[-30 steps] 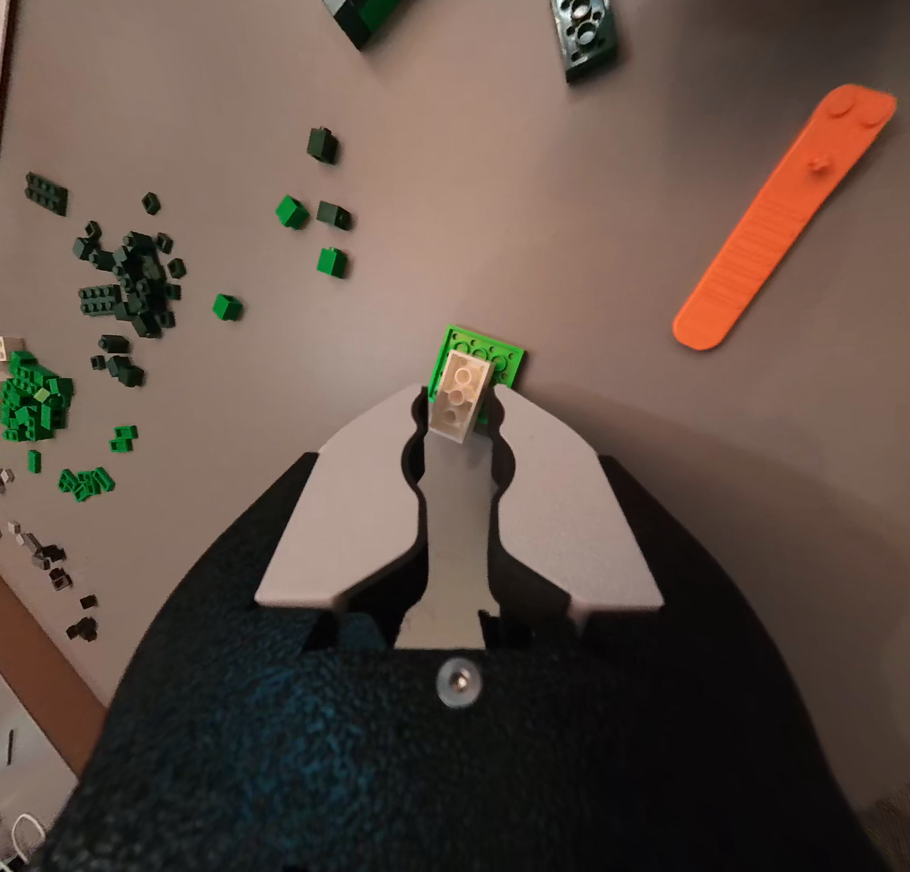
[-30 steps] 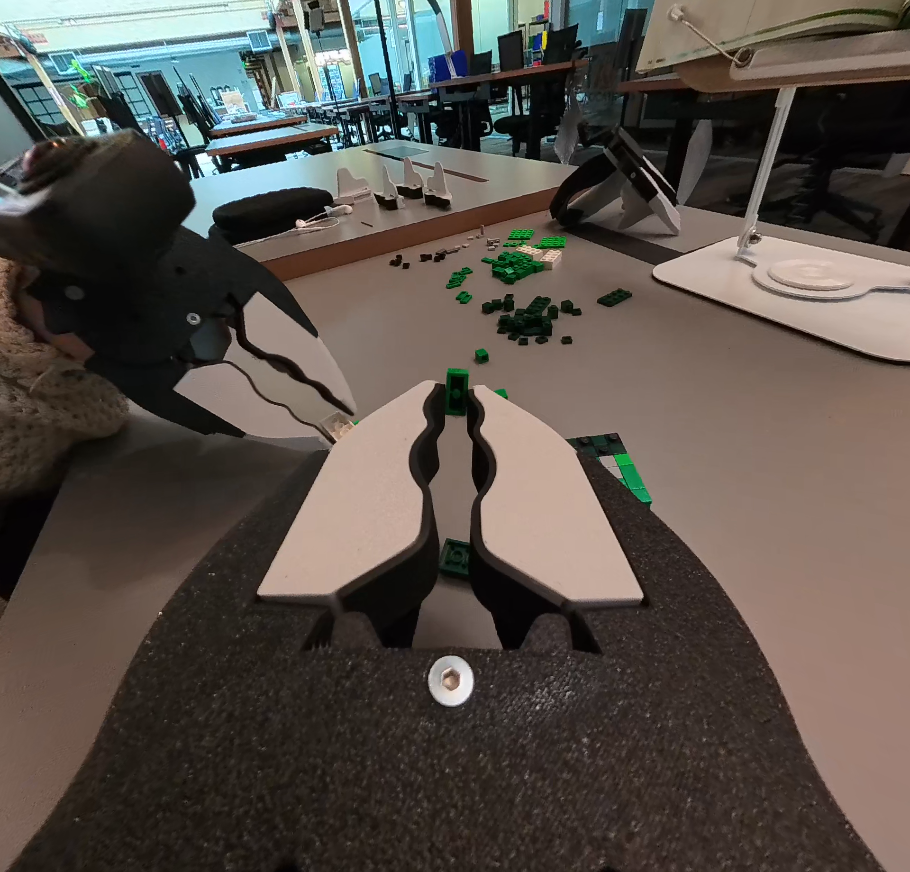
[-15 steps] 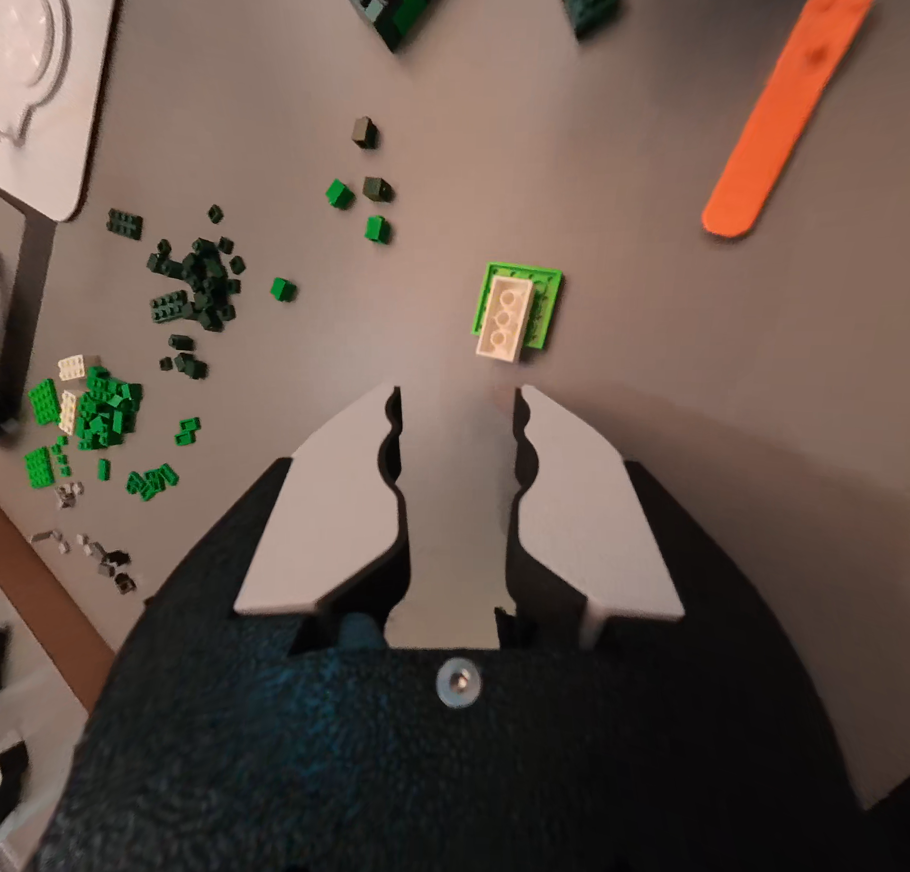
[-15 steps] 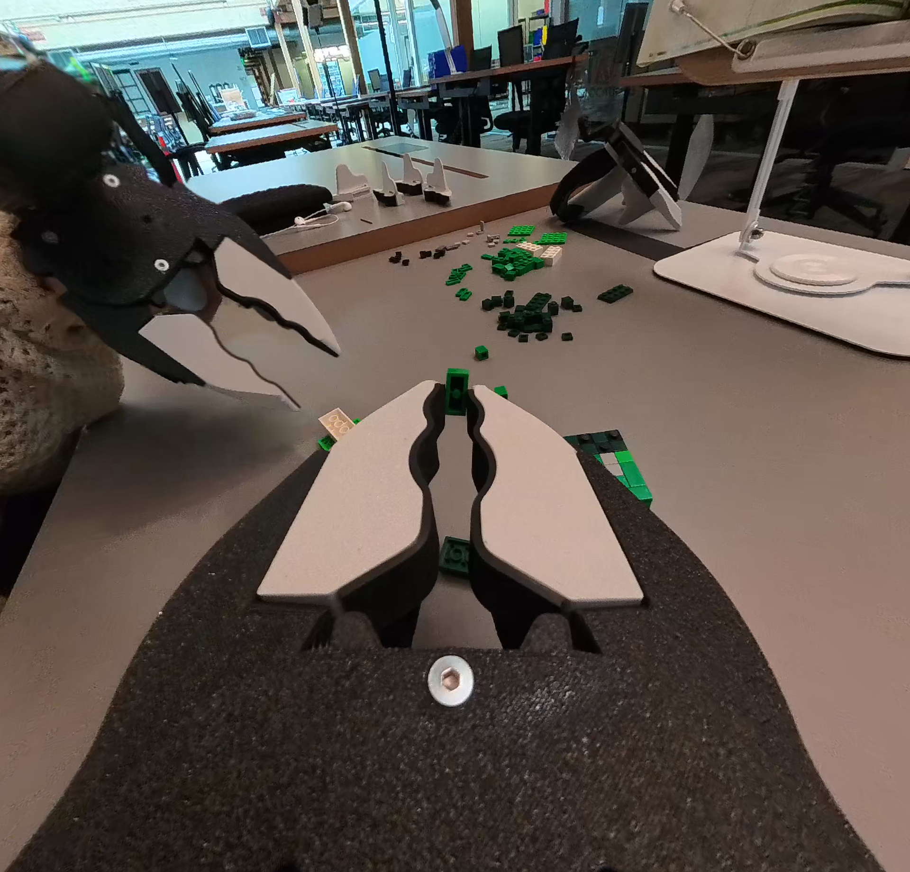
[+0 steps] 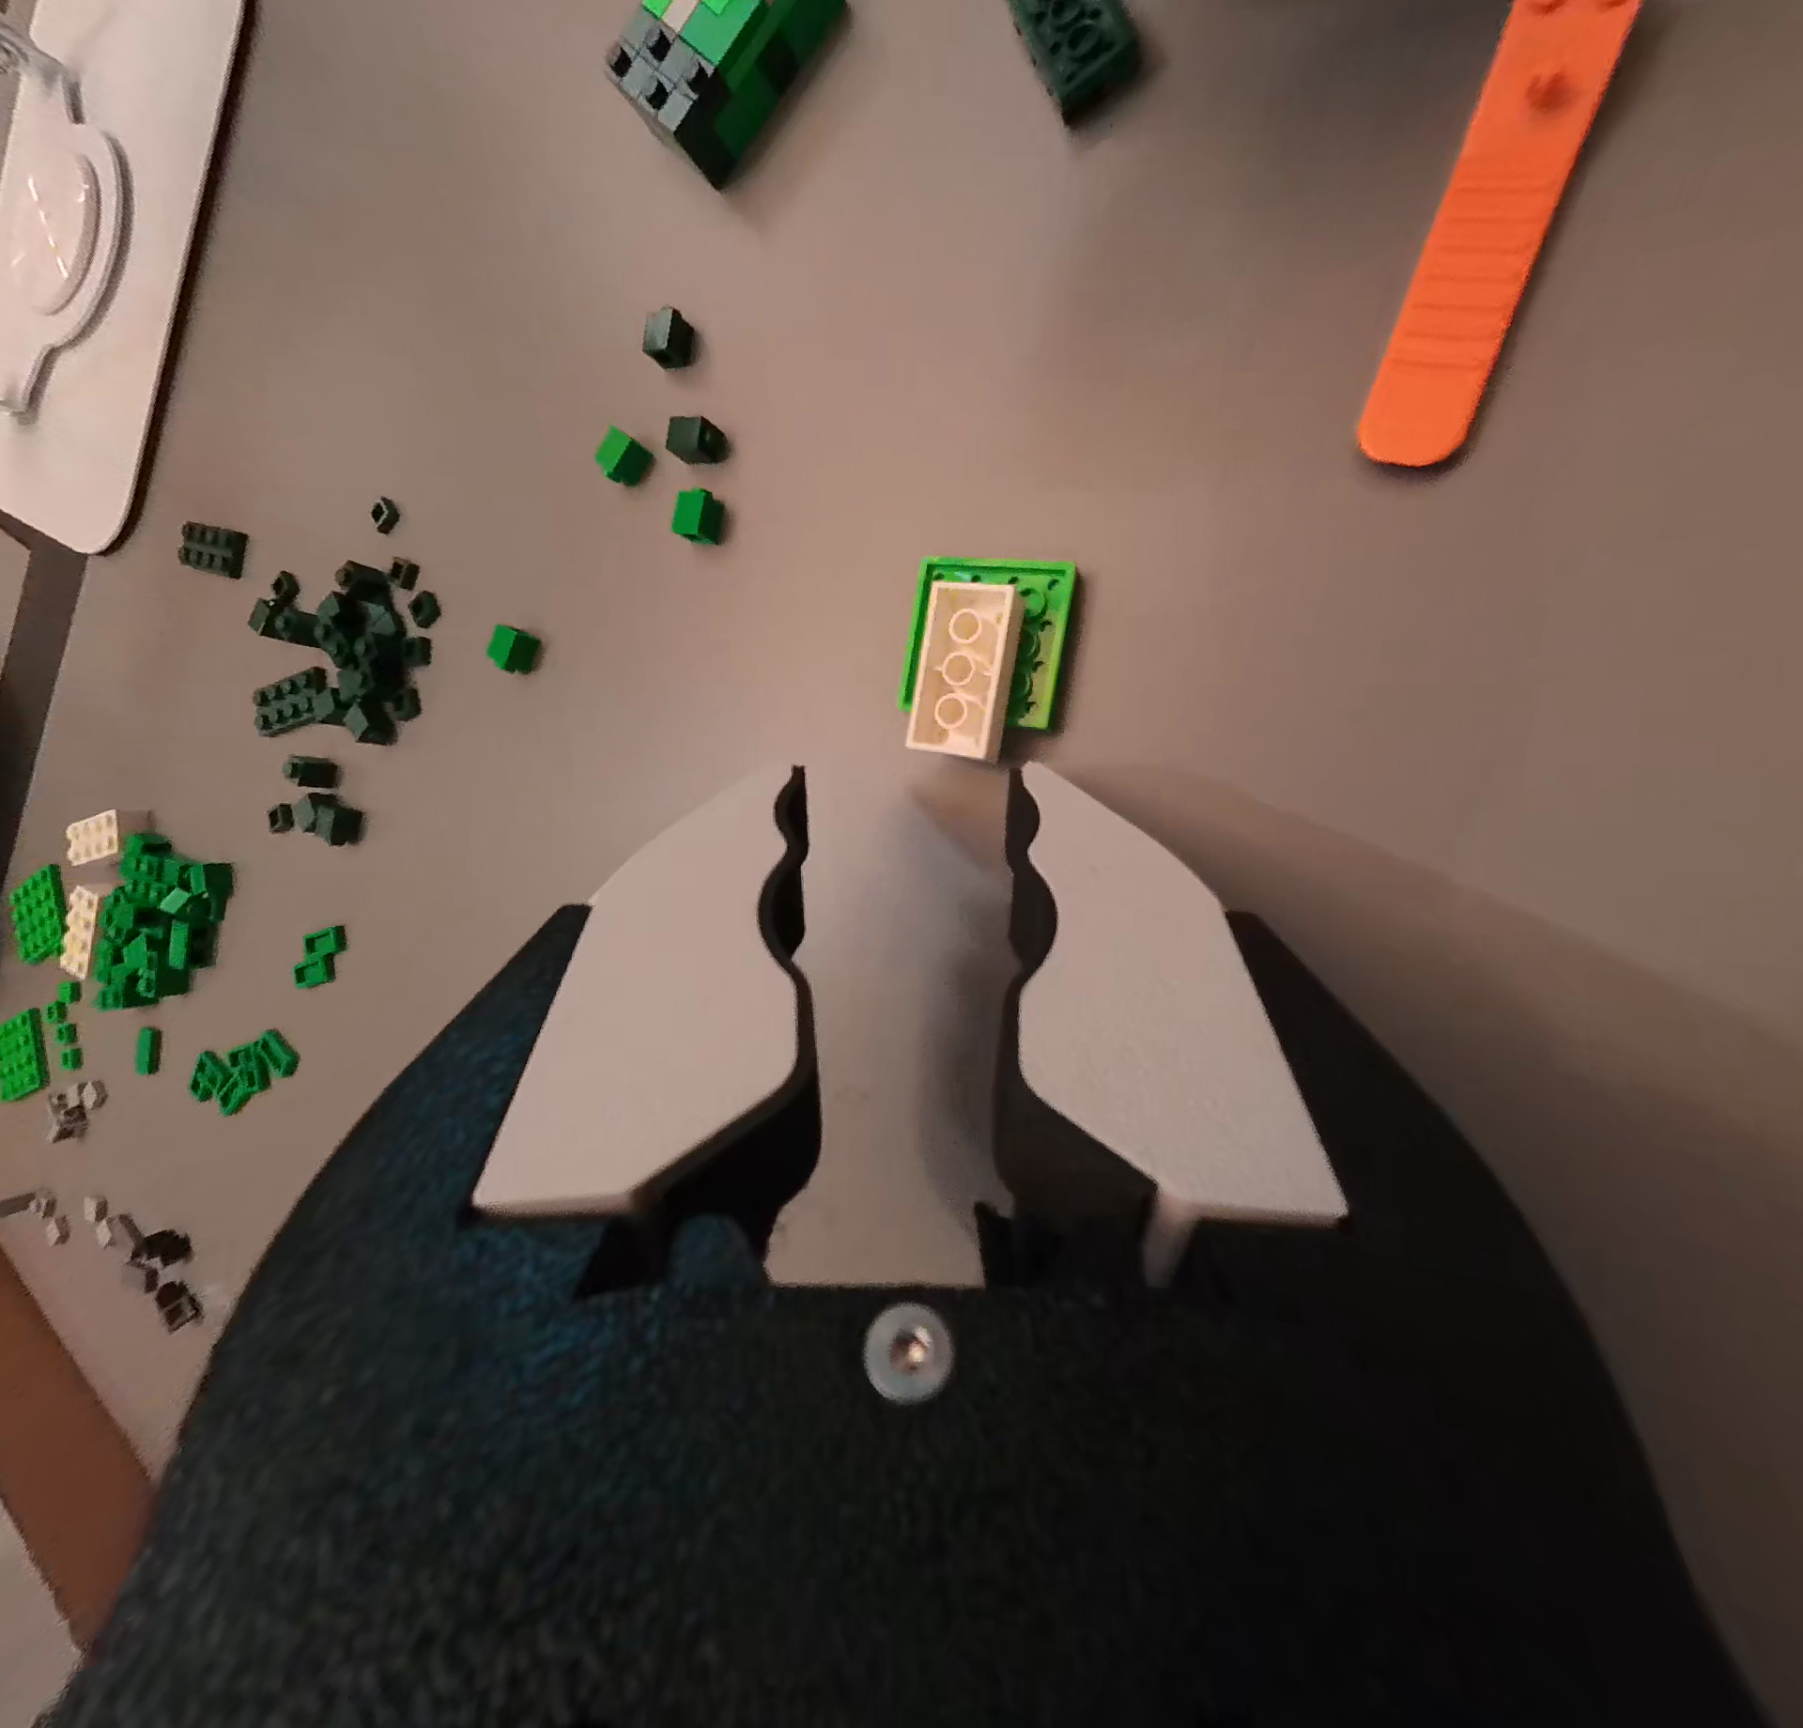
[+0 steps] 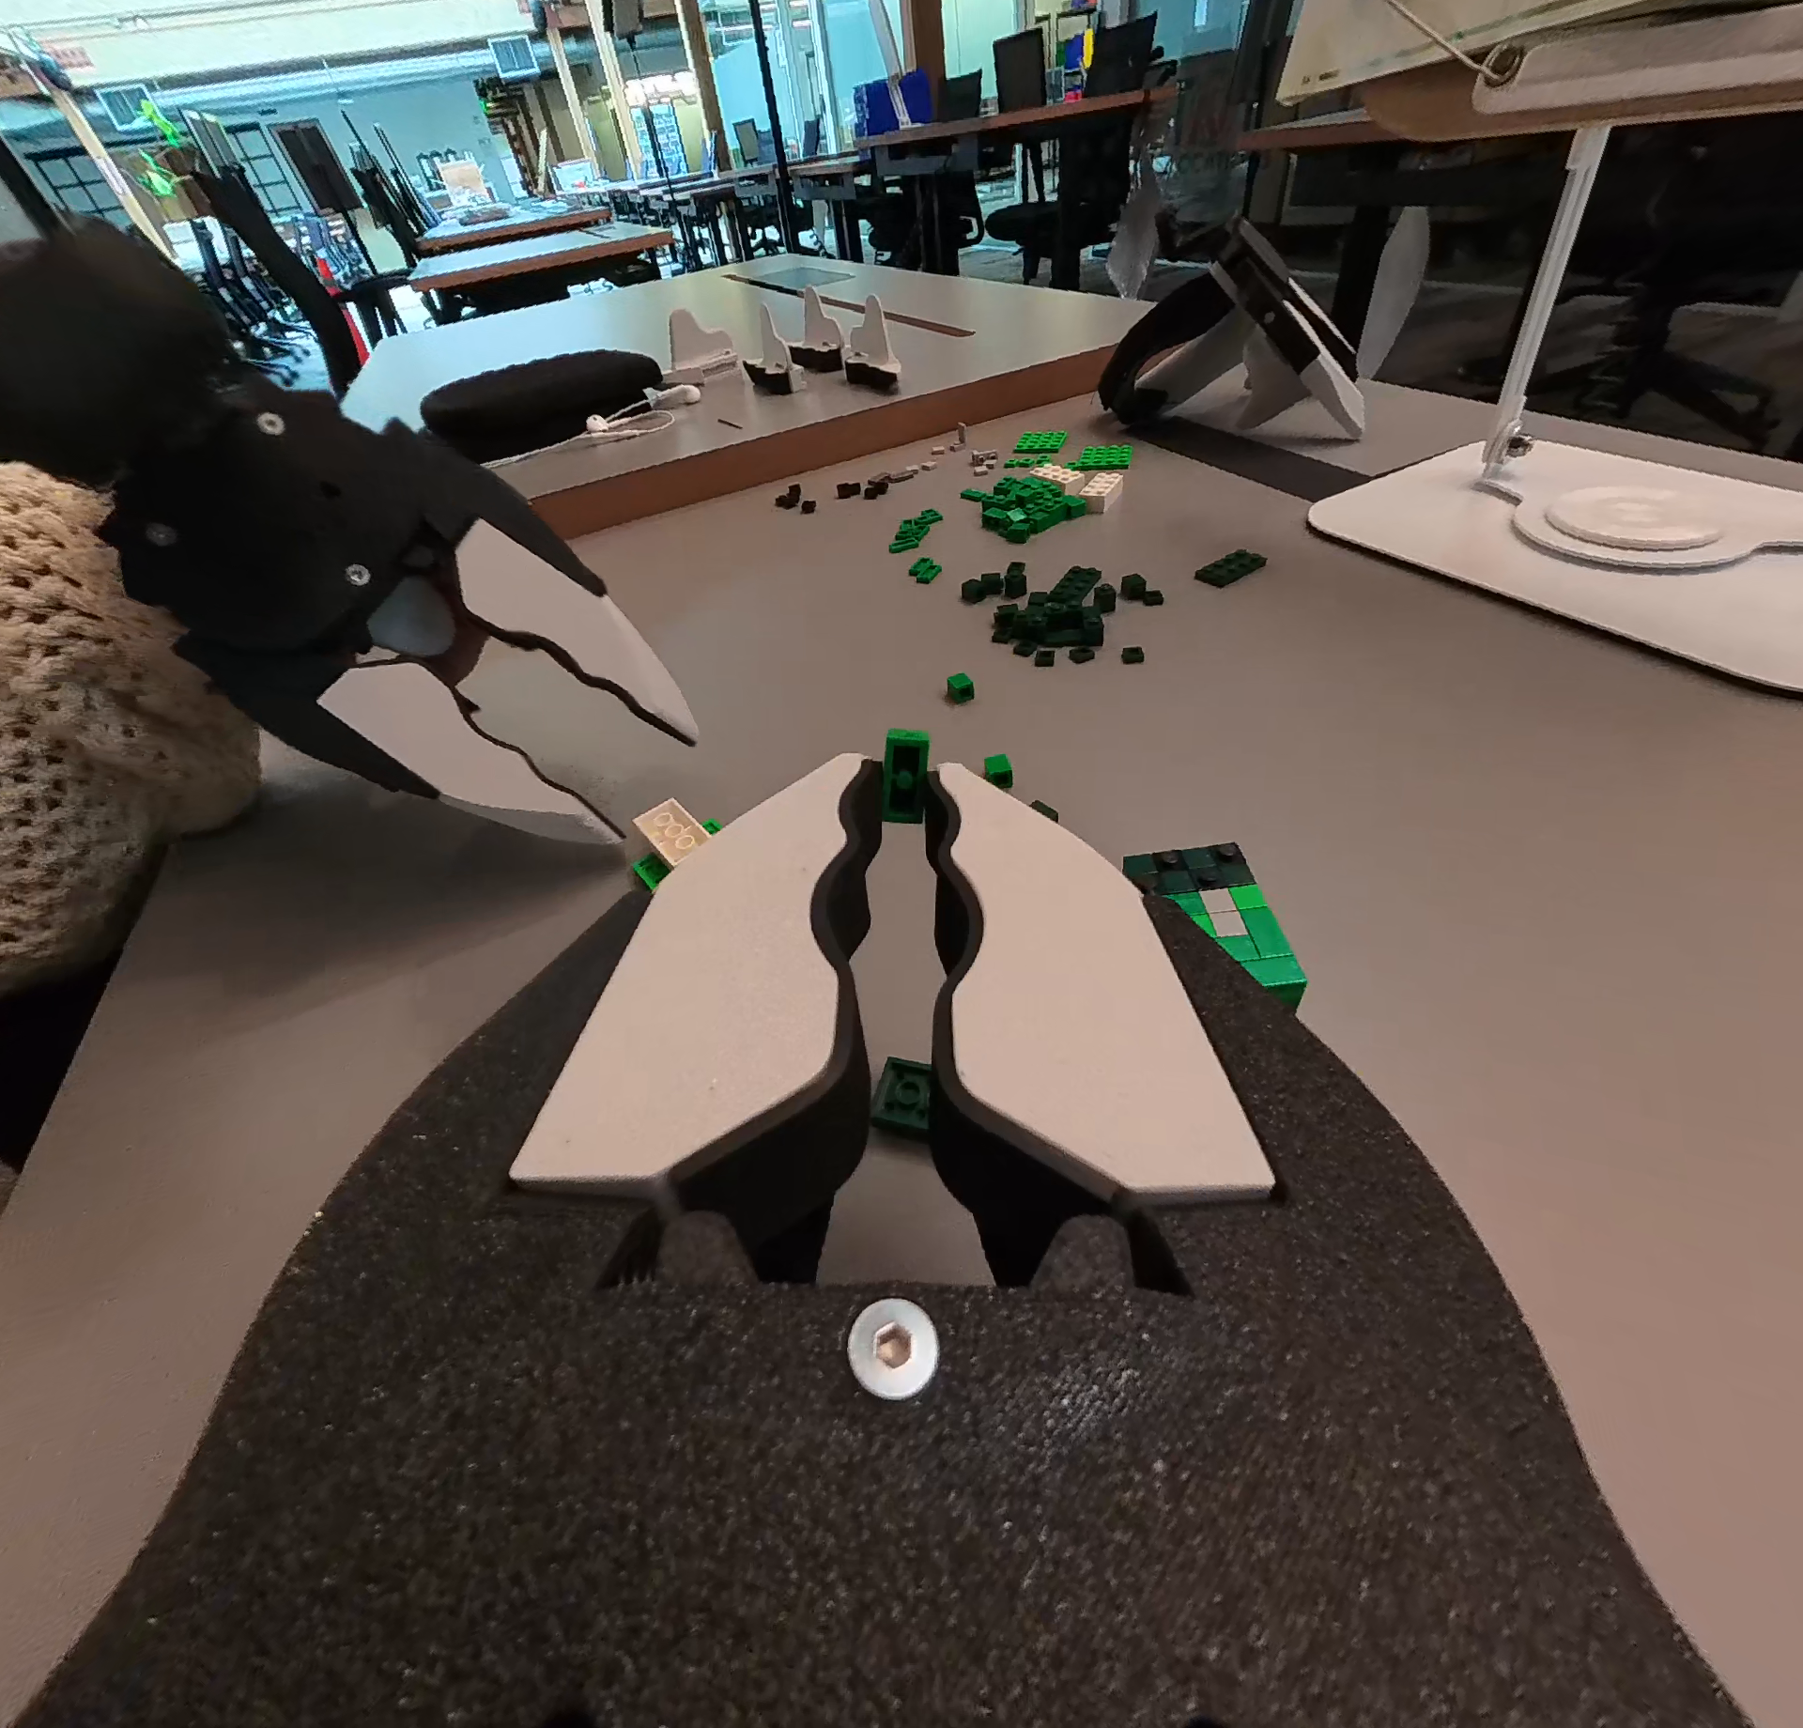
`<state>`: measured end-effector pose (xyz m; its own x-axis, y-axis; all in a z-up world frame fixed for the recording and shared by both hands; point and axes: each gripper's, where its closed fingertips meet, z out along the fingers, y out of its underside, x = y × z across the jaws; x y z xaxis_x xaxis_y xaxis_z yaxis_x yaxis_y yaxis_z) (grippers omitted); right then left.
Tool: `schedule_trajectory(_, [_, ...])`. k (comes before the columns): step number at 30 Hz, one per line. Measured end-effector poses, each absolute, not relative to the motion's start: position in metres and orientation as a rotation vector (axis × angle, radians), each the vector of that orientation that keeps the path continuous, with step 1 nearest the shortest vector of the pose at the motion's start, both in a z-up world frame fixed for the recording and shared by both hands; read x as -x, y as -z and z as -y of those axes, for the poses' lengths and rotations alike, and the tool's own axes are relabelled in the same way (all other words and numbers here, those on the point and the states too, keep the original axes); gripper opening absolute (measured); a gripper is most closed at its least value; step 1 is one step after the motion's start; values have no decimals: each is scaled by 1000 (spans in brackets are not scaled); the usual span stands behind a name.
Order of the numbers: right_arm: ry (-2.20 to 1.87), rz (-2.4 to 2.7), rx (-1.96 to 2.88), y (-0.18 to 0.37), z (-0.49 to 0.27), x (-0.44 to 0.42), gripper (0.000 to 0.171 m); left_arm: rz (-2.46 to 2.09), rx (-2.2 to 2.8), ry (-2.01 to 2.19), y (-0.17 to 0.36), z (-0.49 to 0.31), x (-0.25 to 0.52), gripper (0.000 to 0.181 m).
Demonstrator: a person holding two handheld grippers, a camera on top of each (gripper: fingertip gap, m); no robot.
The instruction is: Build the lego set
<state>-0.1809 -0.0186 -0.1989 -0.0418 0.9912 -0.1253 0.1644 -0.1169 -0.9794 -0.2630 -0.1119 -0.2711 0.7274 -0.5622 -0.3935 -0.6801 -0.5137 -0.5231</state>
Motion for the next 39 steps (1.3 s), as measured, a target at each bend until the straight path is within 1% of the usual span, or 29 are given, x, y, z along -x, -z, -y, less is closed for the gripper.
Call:
schedule_trajectory(1, [-1255,1310,1396,199,19,181,8,-936,2258,-207,273,111,262,40])
schedule_trajectory(9, [-1258,1309,1398,199,18,181,8,-930,2262,-110,280,107,261,39])
schedule_trajectory(16, [-1256,1307,1396,199,18,180,8,-939,2255,-38,277,112,263,43])
schedule_trajectory(17, [-1256,1306,1396,198,18,180,8,-949,2248,-25,276,114,264,42])
schedule_trajectory(19, [-1258,1306,1393,198,18,180,8,-983,2229,15,273,117,263,34])
schedule_trajectory(21, [-1257,1309,1393,198,19,180,8,-1002,2207,41,269,117,262,32])
schedule_trajectory(29, [-1257,1313,1396,200,19,180,8,-1049,2220,73,275,109,260,33])
schedule_trajectory(39, [-1257,1318,1401,201,19,180,8,-1090,2231,127,283,106,255,26])
